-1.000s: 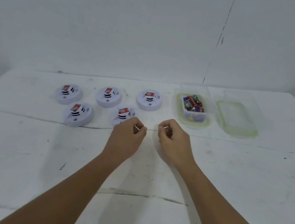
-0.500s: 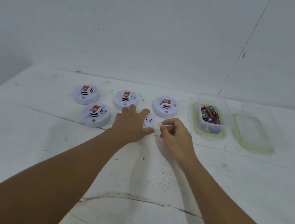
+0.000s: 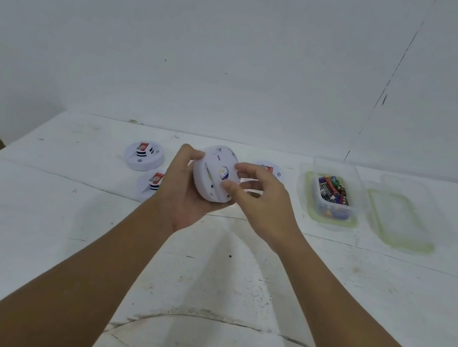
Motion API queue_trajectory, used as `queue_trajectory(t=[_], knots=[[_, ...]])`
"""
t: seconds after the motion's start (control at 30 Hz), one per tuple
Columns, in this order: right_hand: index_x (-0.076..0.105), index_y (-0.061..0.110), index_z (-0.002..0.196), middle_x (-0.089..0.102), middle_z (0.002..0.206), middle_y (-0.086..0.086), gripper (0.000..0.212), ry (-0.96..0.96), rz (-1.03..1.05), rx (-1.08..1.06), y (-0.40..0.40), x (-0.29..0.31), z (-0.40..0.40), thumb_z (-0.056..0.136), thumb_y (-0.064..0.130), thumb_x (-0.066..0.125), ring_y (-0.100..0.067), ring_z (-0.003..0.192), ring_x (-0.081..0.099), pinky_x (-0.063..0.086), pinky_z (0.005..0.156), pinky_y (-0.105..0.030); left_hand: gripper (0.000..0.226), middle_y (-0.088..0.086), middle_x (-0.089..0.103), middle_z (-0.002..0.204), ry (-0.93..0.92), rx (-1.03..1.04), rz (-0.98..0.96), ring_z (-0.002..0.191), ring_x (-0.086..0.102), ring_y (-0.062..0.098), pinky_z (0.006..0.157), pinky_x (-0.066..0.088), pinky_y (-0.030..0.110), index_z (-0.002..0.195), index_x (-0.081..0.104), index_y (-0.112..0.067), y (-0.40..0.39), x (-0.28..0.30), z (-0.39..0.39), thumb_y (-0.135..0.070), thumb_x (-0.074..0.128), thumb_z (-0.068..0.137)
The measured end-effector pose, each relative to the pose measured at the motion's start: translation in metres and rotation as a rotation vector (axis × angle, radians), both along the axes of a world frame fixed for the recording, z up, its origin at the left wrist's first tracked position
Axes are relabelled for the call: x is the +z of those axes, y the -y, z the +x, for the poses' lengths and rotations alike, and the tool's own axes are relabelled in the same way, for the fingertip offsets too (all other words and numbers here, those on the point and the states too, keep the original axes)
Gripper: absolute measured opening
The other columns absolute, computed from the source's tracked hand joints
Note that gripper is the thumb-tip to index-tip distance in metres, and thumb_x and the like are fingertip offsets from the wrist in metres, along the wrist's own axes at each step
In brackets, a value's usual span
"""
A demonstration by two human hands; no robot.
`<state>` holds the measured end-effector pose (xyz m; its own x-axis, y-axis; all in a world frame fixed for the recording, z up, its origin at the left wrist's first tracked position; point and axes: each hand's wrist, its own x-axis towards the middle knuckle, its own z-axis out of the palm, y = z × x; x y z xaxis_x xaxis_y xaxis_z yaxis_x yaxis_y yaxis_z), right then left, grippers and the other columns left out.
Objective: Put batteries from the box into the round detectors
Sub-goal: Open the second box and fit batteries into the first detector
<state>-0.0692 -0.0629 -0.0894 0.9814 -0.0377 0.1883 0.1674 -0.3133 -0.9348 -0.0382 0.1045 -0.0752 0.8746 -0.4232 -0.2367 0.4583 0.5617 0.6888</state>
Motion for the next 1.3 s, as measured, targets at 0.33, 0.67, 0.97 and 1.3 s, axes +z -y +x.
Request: queue_trajectory(t=[0.33,0.67,0.97,1.3], knots=[[0.067,0.025,0.126,0.060,0.118,0.011,0.056,0.279,-0.175,-0.063,-0.014,0.022,-0.007,0.077,0.040,0.089,0.006,0.103,0.058,0.042,0.078,-0.002,0.056,0.015,0.066,0.130,0.060,-0.098,0.028,0.118,0.066,0.035,0.117,0.036,0.052,0.115,0.071,-0.016,-0.002,0.020,0.002,-0.065,0.052,0.095],[0.063,0.030,0.127,0.059,0.120,0.016,0.056,0.271,-0.229,-0.078,-0.016,0.022,-0.012,0.079,0.047,0.085,0.004,0.103,0.060,0.045,0.078,-0.009,0.034,0.010,0.069,0.118,0.072,-0.017,0.118,0.115,0.059,0.032,0.097,0.046,0.046,0.108,0.071,-0.025,0.003,0.024,0.002,-0.050,0.050,0.100],[0.061,0.026,0.128,0.056,0.118,0.015,0.058,0.295,-0.359,0.019,-0.008,0.026,-0.007,0.079,0.045,0.086,0.002,0.101,0.056,0.043,0.080,-0.012,0.040,0.006,0.071,0.112,0.063,-0.011,0.117,0.103,0.066,0.026,0.084,0.049,0.039,0.103,0.073,-0.021,0.003,0.019,-0.005,-0.048,0.045,0.101],[0.060,0.033,0.123,0.060,0.114,0.019,0.054,0.256,-0.343,-0.089,-0.015,0.022,-0.007,0.078,0.057,0.079,0.003,0.099,0.060,0.042,0.075,-0.010,0.038,0.010,0.067,0.119,0.071,0.026,0.209,0.113,0.061,0.030,0.086,0.052,0.043,0.113,0.069,-0.022,0.006,0.020,-0.004,-0.051,0.048,0.100]])
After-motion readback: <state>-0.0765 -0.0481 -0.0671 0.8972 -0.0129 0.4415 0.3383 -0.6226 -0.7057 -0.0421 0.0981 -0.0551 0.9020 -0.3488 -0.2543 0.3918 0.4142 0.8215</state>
